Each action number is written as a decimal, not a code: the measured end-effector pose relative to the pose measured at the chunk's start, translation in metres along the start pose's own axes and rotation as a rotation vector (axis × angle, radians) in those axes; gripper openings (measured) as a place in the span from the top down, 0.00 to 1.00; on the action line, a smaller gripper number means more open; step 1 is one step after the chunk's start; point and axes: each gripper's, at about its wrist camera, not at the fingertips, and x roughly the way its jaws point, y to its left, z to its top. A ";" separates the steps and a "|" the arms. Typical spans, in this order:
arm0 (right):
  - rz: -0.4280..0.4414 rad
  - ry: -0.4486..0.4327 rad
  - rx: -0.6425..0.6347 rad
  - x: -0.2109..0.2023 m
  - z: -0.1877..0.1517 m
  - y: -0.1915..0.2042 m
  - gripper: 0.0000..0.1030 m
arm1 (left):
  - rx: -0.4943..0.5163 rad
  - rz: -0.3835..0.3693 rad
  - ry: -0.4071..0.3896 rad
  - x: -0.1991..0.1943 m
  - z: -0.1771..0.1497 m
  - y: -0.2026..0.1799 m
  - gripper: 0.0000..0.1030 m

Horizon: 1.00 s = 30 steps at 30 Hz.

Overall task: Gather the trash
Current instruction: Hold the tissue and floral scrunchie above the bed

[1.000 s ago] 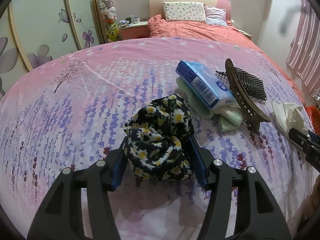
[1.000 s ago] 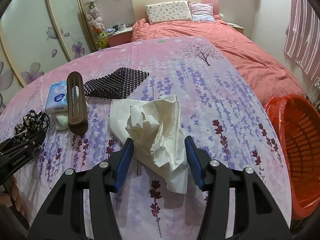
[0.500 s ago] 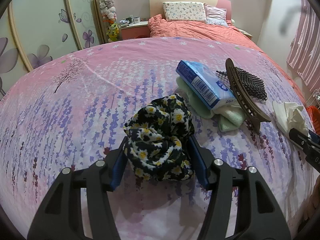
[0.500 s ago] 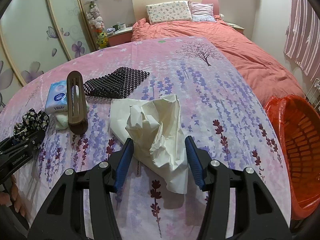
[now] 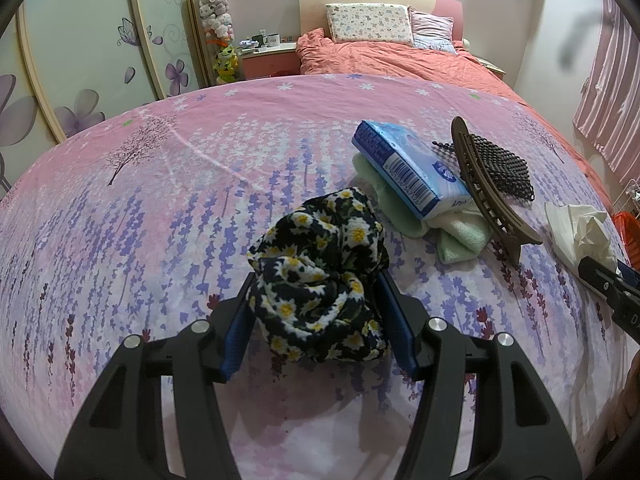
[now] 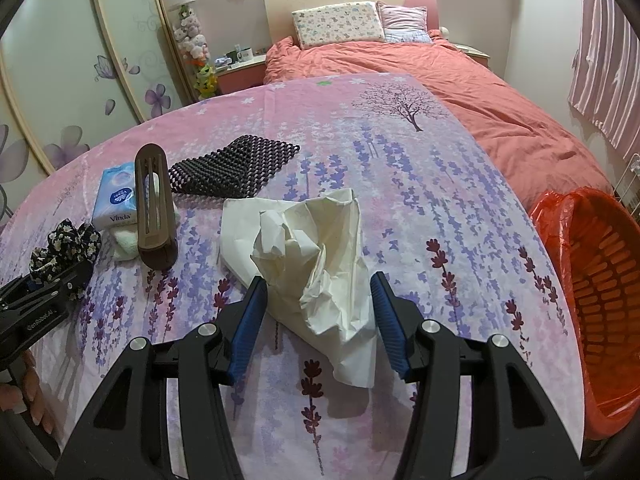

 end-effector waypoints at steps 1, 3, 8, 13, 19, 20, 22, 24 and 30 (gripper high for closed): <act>0.000 0.000 0.000 0.000 0.000 0.000 0.47 | 0.000 0.000 0.000 0.000 0.000 0.000 0.43; 0.000 0.000 0.000 0.000 0.000 0.000 0.47 | 0.000 0.000 0.000 0.000 0.000 0.000 0.43; -0.001 0.000 -0.001 0.000 0.000 0.000 0.47 | -0.001 0.000 0.000 0.000 0.000 0.000 0.43; 0.000 0.000 0.000 0.000 0.000 0.000 0.47 | -0.001 0.000 0.000 0.000 0.000 0.000 0.43; -0.002 0.000 -0.002 0.000 0.000 -0.001 0.47 | -0.001 0.000 0.000 0.000 0.000 -0.001 0.43; -0.003 0.000 -0.003 0.000 0.000 0.000 0.47 | -0.001 0.000 0.000 0.000 0.000 -0.001 0.43; -0.005 0.001 -0.005 0.000 0.000 -0.001 0.48 | -0.002 0.000 0.000 0.000 0.000 -0.001 0.43; -0.013 -0.002 -0.006 -0.002 0.000 -0.001 0.51 | -0.003 -0.002 -0.001 -0.001 0.000 -0.001 0.44; -0.004 -0.006 0.010 -0.009 -0.006 -0.007 0.69 | 0.045 -0.021 -0.020 -0.003 -0.003 -0.005 0.82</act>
